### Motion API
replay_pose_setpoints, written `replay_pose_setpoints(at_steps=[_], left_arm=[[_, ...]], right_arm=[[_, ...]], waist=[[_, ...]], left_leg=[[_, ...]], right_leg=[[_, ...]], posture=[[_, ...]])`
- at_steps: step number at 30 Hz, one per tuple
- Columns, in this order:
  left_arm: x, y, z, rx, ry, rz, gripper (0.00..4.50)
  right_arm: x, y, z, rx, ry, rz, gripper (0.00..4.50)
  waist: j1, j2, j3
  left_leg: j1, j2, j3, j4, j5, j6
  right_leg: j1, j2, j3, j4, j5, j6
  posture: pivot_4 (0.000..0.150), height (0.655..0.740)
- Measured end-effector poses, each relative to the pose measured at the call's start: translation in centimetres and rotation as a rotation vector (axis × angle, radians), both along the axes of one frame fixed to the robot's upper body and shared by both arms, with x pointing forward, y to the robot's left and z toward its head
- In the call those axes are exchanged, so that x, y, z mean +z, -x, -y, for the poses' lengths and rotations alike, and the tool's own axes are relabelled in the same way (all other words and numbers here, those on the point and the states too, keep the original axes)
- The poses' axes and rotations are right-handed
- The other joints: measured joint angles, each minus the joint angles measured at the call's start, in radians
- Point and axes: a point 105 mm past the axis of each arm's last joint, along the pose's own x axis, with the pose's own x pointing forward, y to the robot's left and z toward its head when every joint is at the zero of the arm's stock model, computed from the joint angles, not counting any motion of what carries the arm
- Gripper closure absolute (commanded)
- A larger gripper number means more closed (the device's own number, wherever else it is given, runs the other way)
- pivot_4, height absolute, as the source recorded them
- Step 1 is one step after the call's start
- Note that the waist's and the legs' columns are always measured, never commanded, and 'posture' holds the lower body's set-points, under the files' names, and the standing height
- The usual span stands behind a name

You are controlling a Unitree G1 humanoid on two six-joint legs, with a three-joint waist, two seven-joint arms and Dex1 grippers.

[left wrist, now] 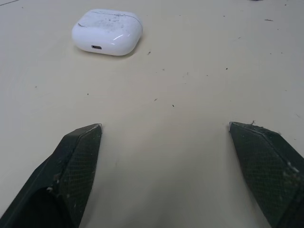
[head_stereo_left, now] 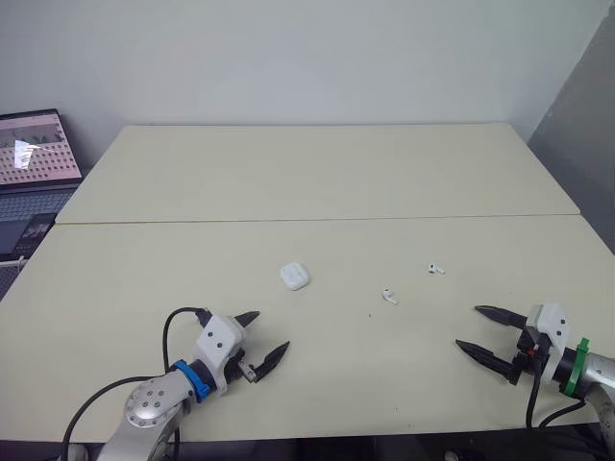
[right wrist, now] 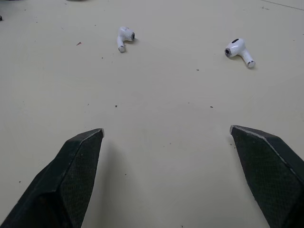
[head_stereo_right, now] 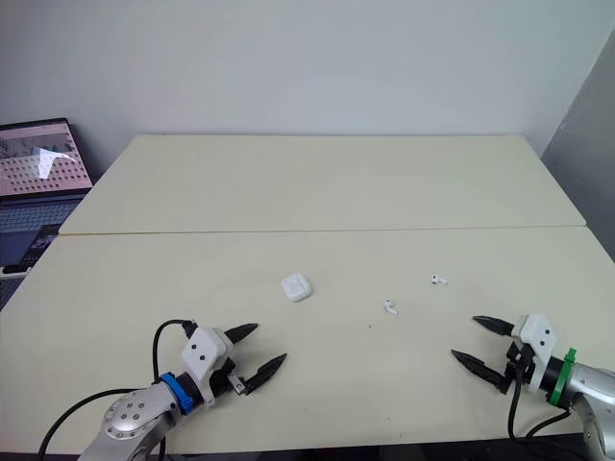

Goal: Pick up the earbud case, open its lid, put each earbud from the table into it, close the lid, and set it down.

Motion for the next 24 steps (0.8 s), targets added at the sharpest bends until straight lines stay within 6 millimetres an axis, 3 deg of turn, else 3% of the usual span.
replay_pose_setpoints(at_steps=[15, 24], left_arm=[[0.4, -1.0, -0.1, -0.028, 0.006, 0.013, 0.00], [1.3, -2.0, 0.8, -0.055, 0.079, 0.033, 0.00]], right_arm=[[-0.1, 0.3, -0.2, 0.018, -0.001, -0.001, 0.03], [0.6, 1.3, -1.4, 0.046, -0.006, 0.012, 0.03]], waist=[[0.000, 0.000, 0.000], [0.001, 0.000, 0.000]], left_leg=[[0.000, 0.000, 0.000, 0.000, 0.000, 0.000], [0.000, 0.000, -0.001, 0.000, 0.000, 0.000]], right_leg=[[0.000, 0.000, 0.000, 0.000, 0.000, 0.000], [0.000, 0.000, 0.000, 0.000, 0.000, 0.000]], posture=[[0.150, 0.7400], [0.150, 0.7400]])
